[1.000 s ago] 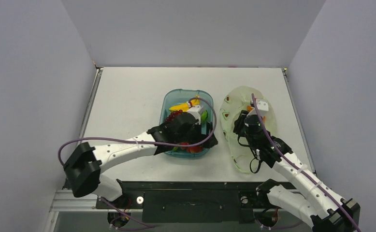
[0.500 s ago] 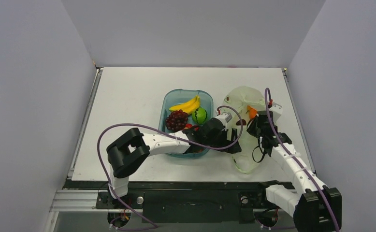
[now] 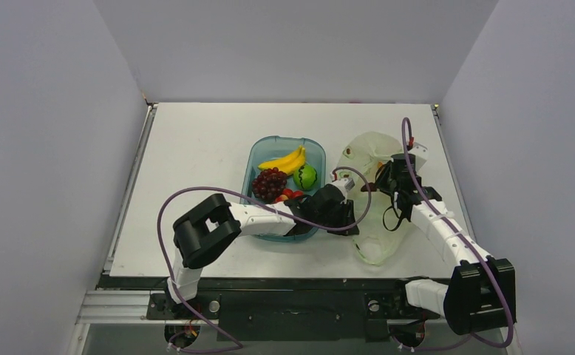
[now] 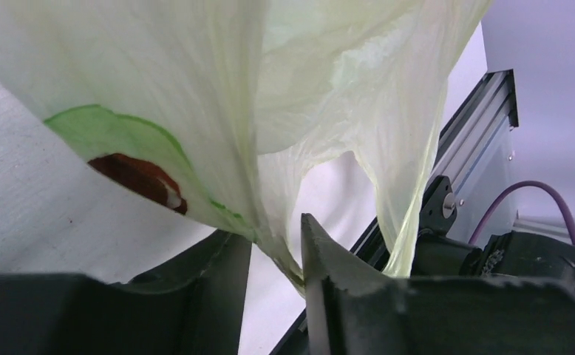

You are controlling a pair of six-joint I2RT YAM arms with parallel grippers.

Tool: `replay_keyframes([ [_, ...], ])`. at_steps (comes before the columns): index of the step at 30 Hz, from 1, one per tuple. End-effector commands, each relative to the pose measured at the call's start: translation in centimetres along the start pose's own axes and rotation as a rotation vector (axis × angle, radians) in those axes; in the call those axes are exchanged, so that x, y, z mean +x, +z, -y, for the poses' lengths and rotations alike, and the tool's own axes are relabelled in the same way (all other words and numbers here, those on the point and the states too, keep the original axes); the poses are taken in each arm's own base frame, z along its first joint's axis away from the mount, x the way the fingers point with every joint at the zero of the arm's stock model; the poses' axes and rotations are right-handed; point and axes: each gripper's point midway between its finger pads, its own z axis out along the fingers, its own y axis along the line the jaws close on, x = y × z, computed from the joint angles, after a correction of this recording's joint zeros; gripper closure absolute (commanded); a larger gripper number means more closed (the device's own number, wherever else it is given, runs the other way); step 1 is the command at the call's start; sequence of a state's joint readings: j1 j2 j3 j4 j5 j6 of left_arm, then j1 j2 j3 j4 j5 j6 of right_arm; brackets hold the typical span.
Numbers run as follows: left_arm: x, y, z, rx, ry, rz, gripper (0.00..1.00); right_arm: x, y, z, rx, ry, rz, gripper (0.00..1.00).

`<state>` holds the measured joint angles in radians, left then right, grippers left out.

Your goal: Take the fake fruits out of the plastic bag

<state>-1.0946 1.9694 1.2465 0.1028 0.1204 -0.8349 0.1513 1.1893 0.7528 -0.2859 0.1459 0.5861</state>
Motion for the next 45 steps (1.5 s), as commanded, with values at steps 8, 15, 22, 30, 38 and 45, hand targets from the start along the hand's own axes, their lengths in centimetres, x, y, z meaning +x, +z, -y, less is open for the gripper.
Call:
replay_keyframes([
  [8,-1.3,0.2,1.3,0.059,0.005,0.018,1.00,3.1,2.1,0.6,0.011,0.016,-0.078,0.71],
  [15,-0.4,0.3,1.0,0.074,-0.012,-0.002,1.00,8.2,0.3,2.7,0.002,0.074,-0.157,0.71],
  [22,0.3,0.7,1.2,0.091,-0.023,-0.029,1.00,10.6,1.9,3.7,0.038,0.105,-0.250,0.71],
  [30,1.2,0.7,0.4,0.071,-0.029,-0.052,1.00,7.4,0.7,2.4,-0.011,0.084,-0.179,0.66],
  [38,1.7,0.6,0.0,0.064,-0.038,-0.056,1.00,4.2,-2.7,-2.2,-0.202,0.039,-0.118,0.56],
  [45,1.6,0.4,-0.1,0.059,-0.041,-0.050,1.00,9.0,-0.9,-4.3,-0.240,0.065,-0.220,0.71],
])
